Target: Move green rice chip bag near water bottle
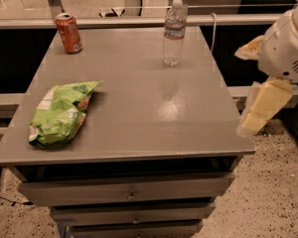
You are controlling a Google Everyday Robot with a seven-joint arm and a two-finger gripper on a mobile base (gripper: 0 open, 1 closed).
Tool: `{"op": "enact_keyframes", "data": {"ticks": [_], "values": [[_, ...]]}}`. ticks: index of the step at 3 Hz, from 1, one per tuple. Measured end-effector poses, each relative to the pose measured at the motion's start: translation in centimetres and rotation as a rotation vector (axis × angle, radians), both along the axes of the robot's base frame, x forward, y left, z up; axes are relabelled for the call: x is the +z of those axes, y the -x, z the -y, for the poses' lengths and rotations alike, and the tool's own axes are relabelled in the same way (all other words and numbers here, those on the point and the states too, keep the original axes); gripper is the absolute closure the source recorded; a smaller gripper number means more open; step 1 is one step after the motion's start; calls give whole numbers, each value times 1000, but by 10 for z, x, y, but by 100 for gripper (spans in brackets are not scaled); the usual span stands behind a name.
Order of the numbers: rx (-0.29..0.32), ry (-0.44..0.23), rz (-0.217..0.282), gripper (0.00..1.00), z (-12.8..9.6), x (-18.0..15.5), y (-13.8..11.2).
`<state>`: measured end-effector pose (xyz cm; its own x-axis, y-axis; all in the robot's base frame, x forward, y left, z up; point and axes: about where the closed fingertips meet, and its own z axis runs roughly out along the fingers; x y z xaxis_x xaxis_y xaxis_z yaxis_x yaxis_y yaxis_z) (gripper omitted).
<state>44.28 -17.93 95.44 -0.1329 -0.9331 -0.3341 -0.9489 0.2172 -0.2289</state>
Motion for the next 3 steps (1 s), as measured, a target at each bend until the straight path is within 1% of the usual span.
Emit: {"op": "enact_keyframes", "data": {"ticks": [1, 2, 3], "values": [[100, -172, 39, 0, -56, -14, -8], [226, -370, 109, 0, -130, -12, -26], [343, -505, 174, 0, -191, -5, -30]]}}
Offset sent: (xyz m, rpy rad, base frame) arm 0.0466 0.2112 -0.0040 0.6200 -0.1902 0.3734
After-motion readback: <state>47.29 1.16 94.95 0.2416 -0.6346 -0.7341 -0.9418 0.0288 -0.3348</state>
